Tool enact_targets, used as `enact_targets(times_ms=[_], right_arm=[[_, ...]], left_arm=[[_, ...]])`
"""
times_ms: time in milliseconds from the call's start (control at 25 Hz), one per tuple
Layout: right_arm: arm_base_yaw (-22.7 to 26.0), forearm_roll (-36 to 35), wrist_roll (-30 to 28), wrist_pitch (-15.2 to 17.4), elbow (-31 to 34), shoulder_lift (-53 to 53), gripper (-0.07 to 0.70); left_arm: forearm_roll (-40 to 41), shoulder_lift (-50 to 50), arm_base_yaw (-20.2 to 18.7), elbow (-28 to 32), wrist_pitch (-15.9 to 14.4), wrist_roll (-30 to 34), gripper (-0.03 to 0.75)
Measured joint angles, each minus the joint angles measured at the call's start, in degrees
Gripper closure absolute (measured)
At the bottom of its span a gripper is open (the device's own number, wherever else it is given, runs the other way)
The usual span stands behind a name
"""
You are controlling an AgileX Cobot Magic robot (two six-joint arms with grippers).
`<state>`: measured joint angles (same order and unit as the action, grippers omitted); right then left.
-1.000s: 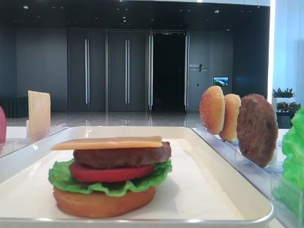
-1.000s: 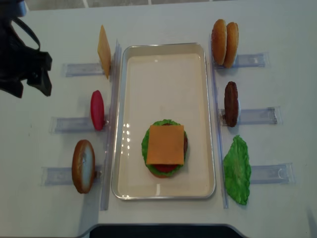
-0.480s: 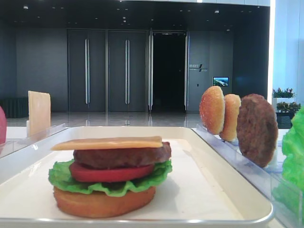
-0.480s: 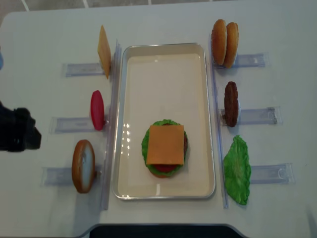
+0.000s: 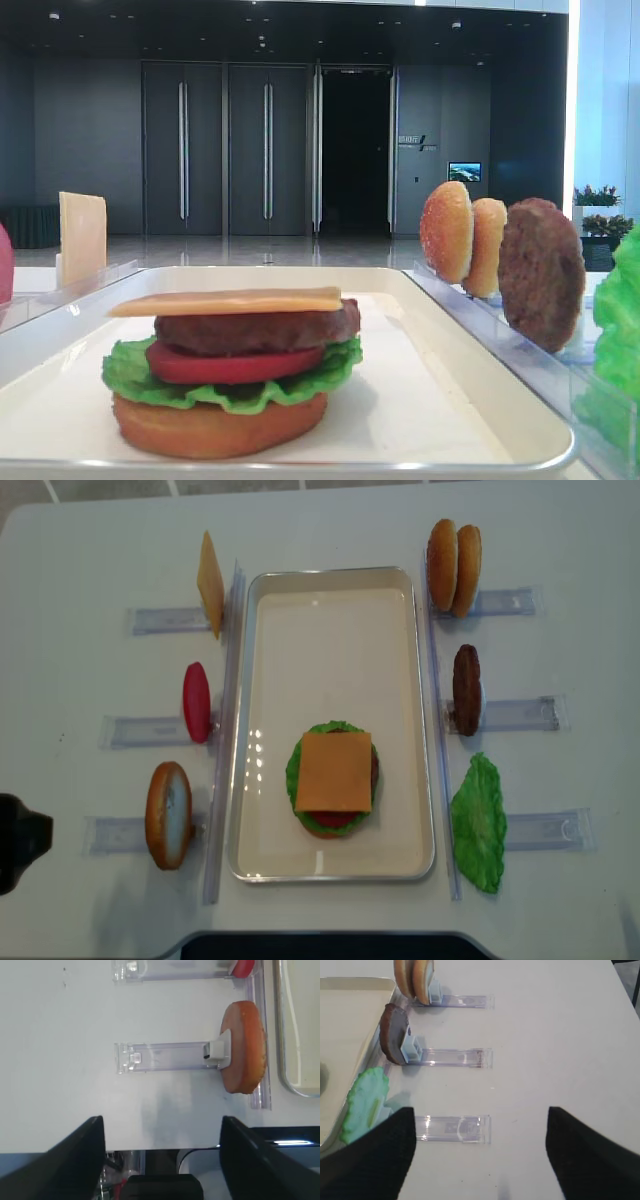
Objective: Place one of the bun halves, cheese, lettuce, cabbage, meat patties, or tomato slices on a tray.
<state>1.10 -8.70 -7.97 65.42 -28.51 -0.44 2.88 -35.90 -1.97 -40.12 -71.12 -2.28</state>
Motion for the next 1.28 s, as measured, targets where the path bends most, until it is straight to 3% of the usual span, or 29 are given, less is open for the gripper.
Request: enact_targets(times_ms=[320, 680, 920, 1280], right_arm=[[0.0, 0.0, 0.0, 0.0, 0.0, 0.0, 0.091], [0.0, 0.0, 0.0, 0.0, 0.0, 0.0, 0.091], [0.0, 0.0, 0.0, 0.0, 0.0, 0.0, 0.091], [0.0, 0.0, 0.0, 0.0, 0.0, 0.0, 0.091]], left_arm=[[0.1, 14.4, 0.0, 5.9, 4.6, 2.9, 0.179], [-1.8, 29.8, 0.0, 11.9, 7.6, 5.7, 0.179], [-2.1, 36.7, 0.0, 12.7, 7.5, 6.0, 0.18], [-2.9, 36.9, 0.0, 13.0, 7.4, 5.9, 0.18]])
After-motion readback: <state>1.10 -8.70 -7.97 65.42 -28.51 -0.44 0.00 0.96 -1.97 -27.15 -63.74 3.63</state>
